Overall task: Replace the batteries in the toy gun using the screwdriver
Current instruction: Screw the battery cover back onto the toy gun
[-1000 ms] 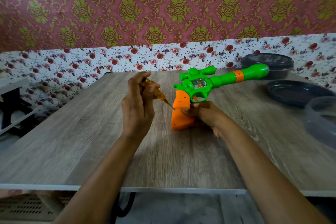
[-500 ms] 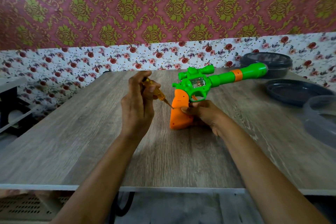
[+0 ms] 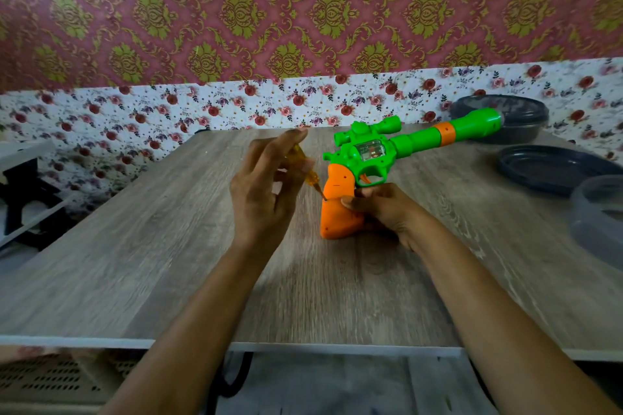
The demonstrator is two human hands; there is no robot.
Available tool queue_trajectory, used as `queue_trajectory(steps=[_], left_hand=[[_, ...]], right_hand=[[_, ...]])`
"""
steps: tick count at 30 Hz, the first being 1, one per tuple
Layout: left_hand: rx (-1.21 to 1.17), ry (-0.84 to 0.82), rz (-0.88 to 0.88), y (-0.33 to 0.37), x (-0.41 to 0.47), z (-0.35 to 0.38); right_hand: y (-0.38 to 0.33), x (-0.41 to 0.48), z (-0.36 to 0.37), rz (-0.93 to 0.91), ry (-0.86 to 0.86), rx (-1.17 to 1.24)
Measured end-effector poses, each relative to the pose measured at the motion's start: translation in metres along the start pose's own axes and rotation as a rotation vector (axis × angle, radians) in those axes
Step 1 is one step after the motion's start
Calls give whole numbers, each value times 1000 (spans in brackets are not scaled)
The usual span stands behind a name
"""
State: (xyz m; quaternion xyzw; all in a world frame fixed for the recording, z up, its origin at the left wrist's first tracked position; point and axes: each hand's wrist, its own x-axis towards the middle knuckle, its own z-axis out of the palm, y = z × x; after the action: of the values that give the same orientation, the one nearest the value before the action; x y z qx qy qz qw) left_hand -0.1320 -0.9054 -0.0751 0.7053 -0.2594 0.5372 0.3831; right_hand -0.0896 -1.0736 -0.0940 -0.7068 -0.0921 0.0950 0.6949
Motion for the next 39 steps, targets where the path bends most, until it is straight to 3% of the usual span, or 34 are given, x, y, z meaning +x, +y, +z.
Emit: queue_trajectory(steps=[8,13,17,22,39], left_hand=[[3,20,-77,3,0,2],[60,-37,-27,3,-1,2],[71,42,60,2,-1,4],[53,71,-27,2,-2,4],[150,61,13,3,-1,4]], right_hand=[[0,0,0,-14,-13,-32],[0,0,0,-12,-4,-49],[1,-1,-2,-16,-27,-36],[0,0,-1,-15,-25,-21],[2,2,-2,-28,-32,-16]])
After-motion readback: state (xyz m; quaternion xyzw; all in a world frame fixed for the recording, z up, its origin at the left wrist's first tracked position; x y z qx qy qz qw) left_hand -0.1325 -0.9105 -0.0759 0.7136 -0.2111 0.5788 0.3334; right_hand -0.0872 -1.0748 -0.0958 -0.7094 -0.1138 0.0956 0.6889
